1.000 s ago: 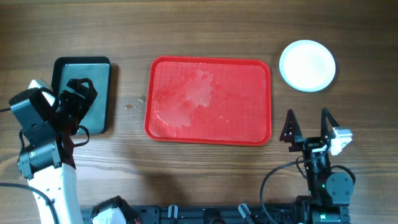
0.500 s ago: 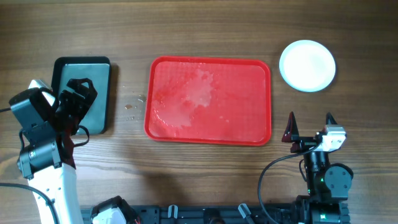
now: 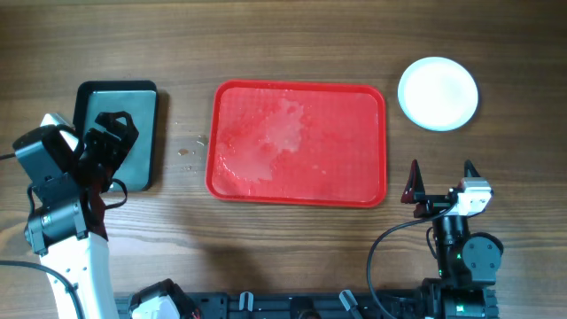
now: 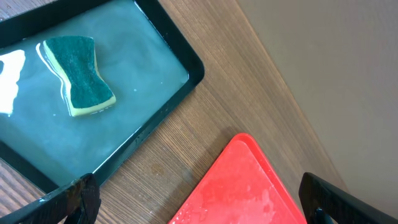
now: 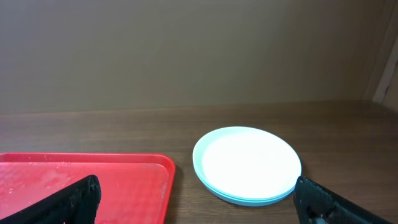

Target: Clean dirty plates on tray and stack at the side

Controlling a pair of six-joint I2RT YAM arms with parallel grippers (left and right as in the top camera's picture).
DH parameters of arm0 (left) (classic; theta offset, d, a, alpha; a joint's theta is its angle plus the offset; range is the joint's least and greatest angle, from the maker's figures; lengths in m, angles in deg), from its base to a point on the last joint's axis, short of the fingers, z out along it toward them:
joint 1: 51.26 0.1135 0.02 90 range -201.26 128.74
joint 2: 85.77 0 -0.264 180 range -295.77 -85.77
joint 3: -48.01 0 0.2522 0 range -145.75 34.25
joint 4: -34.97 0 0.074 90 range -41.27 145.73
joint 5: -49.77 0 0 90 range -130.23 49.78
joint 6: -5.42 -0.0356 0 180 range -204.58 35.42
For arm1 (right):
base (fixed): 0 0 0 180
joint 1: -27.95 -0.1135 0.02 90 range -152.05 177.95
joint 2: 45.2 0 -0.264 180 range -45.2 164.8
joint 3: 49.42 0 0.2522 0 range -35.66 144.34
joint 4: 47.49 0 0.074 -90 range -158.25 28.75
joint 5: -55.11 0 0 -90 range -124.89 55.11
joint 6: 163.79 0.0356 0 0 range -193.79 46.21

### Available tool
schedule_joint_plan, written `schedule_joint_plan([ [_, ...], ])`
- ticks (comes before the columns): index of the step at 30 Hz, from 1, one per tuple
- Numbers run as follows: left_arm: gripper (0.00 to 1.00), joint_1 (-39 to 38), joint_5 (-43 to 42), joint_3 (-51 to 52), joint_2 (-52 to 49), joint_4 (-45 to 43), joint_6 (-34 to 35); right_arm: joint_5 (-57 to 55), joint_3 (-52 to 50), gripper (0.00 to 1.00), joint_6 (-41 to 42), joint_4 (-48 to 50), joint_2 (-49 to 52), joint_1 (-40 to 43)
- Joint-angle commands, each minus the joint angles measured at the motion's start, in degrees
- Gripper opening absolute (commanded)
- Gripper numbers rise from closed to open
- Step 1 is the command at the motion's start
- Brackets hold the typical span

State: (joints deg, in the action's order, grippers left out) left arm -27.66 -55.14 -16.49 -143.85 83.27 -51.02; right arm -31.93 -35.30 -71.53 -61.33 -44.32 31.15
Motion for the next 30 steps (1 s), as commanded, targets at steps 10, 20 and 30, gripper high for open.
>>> schedule_joint_plan([
  [10,1.0,-4.3,-1.0,1.1,0.3,7.0,-17.2,0.9,-0.1,1.0,-0.6,0.2,-0.7,0.2],
  [20,1.0,-12.8,-1.7,21.0,24.1,0.8,-31.8,0.9,-0.1,1.0,-0.6,0.2,-0.7,0.2],
  [30,1.0,-13.4,-4.2,43.4,45.0,-25.9,-31.6,0.9,-0.1,1.0,-0.6,0.2,-0.7,0.2],
])
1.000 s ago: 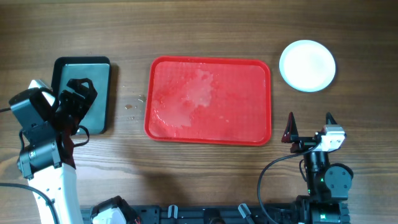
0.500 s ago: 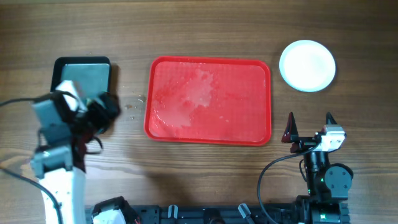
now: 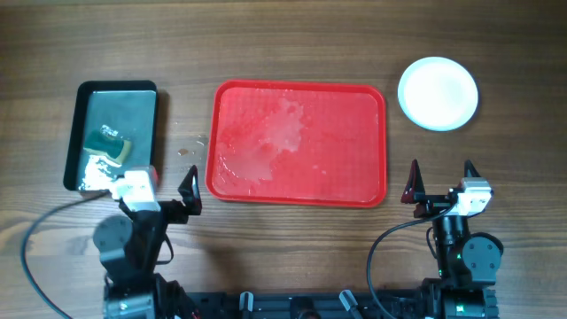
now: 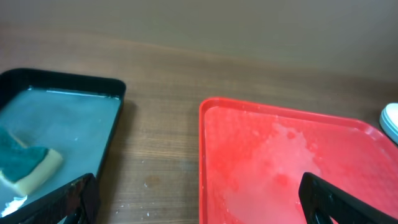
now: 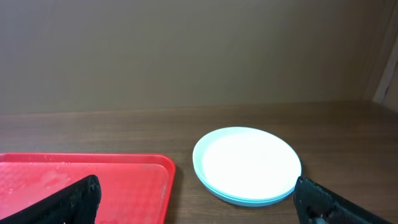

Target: Clean dirty plates on tray and stack at the side

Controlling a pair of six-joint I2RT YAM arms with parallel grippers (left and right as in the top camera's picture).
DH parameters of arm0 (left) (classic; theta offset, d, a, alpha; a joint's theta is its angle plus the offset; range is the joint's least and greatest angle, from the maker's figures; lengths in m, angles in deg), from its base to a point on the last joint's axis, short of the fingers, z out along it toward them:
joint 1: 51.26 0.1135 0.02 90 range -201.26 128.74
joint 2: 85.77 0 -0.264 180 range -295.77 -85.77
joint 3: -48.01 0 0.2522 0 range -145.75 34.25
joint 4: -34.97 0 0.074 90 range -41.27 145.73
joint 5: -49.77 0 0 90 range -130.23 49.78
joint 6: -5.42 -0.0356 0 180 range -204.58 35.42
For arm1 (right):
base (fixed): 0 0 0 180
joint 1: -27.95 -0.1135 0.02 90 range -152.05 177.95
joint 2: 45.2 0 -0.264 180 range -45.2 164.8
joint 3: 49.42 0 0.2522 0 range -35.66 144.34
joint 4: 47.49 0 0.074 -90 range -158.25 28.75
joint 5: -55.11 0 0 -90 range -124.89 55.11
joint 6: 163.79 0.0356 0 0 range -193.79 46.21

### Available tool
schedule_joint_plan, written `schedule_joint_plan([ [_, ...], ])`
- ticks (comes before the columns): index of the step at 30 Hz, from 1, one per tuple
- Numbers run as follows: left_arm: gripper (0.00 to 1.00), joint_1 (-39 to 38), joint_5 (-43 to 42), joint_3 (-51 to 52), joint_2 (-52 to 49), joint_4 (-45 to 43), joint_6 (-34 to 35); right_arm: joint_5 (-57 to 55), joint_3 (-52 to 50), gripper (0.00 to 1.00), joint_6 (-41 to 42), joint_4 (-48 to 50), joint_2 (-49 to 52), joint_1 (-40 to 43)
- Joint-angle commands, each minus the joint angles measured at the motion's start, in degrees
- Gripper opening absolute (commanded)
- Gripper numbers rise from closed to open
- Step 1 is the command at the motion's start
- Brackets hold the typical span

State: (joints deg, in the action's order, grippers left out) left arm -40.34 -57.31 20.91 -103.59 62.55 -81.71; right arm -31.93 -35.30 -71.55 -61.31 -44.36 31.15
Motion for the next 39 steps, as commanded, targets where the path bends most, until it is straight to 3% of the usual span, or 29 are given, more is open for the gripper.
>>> schedule_joint_plan([
  [1,1.0,-1.4,-1.9,9.4,7.3,-9.9,-1.0,0.9,-0.1,1.0,-0.6,0.2,-0.6,0.2],
  [4,1.0,-2.7,-1.7,12.6,10.0,-14.4,-0.9,0.9,-0.1,1.0,-0.6,0.2,-0.6,0.2],
  [12,1.0,-6.4,12.0,13.0,16.2,-10.0,7.0,0.9,-0.1,1.0,-0.6,0.2,-0.6,0.2],
  [25,1.0,-8.2,13.7,13.0,17.7,-9.5,7.9,0.9,-0.1,1.0,-0.6,0.1,-0.6,0.2],
  [32,1.0,-8.9,13.2,13.0,17.7,-9.5,-2.8,0.9,-0.1,1.0,-0.6,0.2,-0.6,0.2],
  [39,1.0,-8.9,15.3,13.0,17.7,-9.4,-2.9,0.9,-0.1,1.0,-0.6,0.2,-0.6,0.2],
])
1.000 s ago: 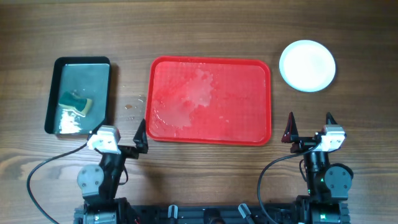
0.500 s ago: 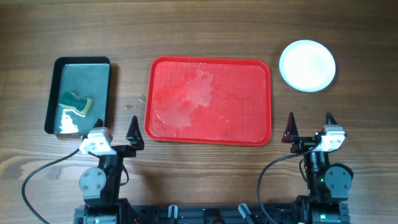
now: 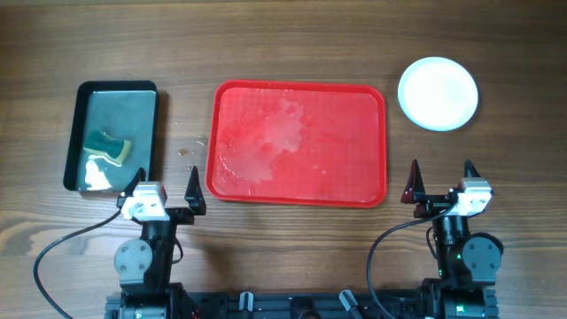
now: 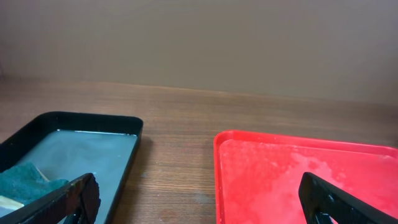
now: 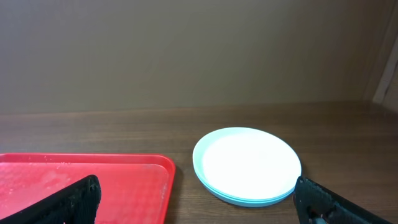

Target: Clean dirty plates on tray and stack at the side

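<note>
The red tray (image 3: 297,142) lies mid-table, wet and with no plates on it; its near corners show as the tray (image 4: 298,180) and tray (image 5: 81,186). A stack of pale plates (image 3: 438,93) sits at the far right, seen as plates (image 5: 247,165). My left gripper (image 3: 165,190) rests open at the near left, the left gripper (image 4: 199,202) empty. My right gripper (image 3: 440,182) rests open at the near right, the right gripper (image 5: 199,199) empty too.
A black basin (image 3: 113,135) of water stands at the left with a green-and-yellow sponge (image 3: 107,145) in it; the basin (image 4: 74,155) and sponge (image 4: 25,183) show in the left wrist view. Small specks (image 3: 188,149) lie on the wood between basin and tray.
My left arm has settled slightly right and squared up at the near edge, its view now level across the basin and tray. The right arm has not moved.
My left gripper first hung open over the basin with the sponge lying in the water. Then it had drawn back to the near edge beside the tray, and now it rests there. The right arm stayed parked throughout.
</note>
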Controlling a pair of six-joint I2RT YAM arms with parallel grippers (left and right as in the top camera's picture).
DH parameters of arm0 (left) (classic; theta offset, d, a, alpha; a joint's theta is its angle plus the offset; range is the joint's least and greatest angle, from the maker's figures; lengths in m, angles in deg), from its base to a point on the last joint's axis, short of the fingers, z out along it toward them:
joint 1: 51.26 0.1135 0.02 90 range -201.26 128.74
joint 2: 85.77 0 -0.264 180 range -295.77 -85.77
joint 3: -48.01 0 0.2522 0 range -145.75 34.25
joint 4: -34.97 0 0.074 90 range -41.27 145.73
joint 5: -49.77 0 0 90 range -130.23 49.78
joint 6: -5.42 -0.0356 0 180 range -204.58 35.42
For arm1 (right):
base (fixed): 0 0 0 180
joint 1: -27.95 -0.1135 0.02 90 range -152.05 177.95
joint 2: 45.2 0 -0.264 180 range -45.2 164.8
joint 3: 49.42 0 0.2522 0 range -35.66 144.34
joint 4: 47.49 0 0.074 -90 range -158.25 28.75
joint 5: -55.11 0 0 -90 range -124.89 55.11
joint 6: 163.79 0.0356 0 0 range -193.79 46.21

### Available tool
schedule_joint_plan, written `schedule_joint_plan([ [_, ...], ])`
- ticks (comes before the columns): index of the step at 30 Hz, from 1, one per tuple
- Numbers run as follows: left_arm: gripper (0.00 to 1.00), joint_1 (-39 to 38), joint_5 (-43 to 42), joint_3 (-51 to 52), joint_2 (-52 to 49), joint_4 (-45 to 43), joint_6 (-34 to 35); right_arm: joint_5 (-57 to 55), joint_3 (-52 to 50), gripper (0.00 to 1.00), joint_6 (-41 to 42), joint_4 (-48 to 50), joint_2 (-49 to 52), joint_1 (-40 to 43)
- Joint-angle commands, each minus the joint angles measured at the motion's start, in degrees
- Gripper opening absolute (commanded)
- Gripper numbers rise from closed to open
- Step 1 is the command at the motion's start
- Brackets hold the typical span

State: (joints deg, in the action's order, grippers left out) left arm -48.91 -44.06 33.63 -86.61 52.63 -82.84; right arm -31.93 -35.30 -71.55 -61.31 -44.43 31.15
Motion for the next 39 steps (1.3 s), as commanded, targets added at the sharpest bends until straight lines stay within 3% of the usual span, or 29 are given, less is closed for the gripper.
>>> schedule_joint_plan([
  [1,1.0,-0.3,2.2,0.3,0.7,0.5,-2.5,0.9,-0.1,1.0,-0.6,0.2,-0.6,0.2],
  [10,1.0,-0.3,8.5,0.3,0.7,0.2,0.6,0.9,-0.1,1.0,-0.6,0.1,-0.6,0.2],
  [39,1.0,-0.3,8.8,0.3,0.7,-0.2,0.6,0.9,-0.1,1.0,-0.6,0.2,-0.5,0.2],
])
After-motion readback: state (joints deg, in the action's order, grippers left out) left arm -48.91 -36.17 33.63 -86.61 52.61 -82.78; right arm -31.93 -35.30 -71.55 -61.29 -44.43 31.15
